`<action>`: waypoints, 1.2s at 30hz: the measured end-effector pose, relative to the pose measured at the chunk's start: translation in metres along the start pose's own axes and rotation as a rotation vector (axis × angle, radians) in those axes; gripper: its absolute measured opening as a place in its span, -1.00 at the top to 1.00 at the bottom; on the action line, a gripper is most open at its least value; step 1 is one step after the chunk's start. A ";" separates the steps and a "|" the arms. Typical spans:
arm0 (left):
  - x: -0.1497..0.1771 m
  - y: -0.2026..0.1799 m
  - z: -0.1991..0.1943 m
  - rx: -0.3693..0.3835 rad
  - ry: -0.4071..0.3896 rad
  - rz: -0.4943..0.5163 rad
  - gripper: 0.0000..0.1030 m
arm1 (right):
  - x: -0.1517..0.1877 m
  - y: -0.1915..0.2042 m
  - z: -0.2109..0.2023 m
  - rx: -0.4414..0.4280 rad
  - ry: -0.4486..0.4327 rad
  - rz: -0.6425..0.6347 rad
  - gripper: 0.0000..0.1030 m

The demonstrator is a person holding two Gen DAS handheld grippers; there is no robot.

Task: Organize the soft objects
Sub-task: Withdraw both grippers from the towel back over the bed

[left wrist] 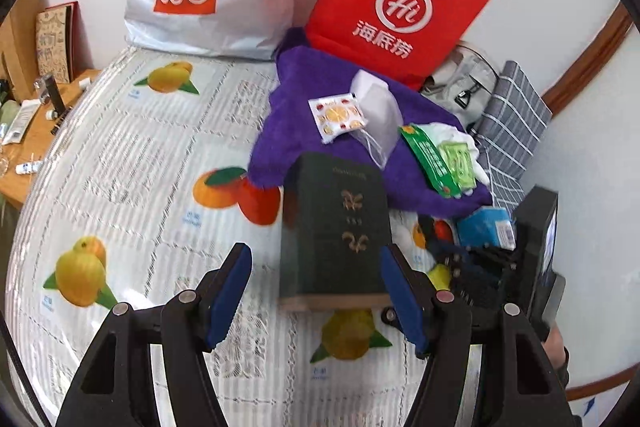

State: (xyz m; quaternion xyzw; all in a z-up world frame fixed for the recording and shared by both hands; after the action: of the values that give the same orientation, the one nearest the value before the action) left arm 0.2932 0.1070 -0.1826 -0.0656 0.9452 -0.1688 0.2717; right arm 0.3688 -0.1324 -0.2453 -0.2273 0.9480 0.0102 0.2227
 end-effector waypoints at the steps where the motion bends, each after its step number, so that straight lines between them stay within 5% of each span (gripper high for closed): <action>1: 0.003 0.000 0.000 0.002 0.003 -0.003 -0.26 | -0.002 -0.002 -0.005 -0.010 -0.022 0.017 0.94; 11: 0.035 -0.008 -0.015 0.001 0.018 -0.011 -0.26 | -0.005 -0.012 -0.084 -0.097 -0.192 0.166 0.95; 19: 0.068 -0.027 -0.029 -0.005 0.024 0.004 -0.26 | 0.025 -0.018 -0.146 -0.079 -0.294 0.218 0.95; 31: 0.117 -0.065 -0.007 -0.019 0.074 0.071 -0.26 | 0.138 -0.030 -0.146 -0.048 -0.202 0.272 0.95; 36: 0.112 -0.088 0.008 -0.089 0.055 0.180 -0.22 | 0.177 -0.050 -0.127 0.049 -0.156 0.309 0.95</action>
State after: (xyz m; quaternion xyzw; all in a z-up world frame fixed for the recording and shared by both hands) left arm 0.2055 -0.0022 -0.2128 0.0123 0.9610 -0.1031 0.2564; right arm 0.1963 -0.2680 -0.2030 -0.0717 0.9515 0.0386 0.2967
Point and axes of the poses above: each gripper's, at about its wrist camera, not at the fingertips, and z roughly the way its jaws point, y to its left, x to its underside, the point moved 5 cm from there along z, roughly the way its jaws point, and after that the axes turned 1 degree about z, right-handed, at the moved point
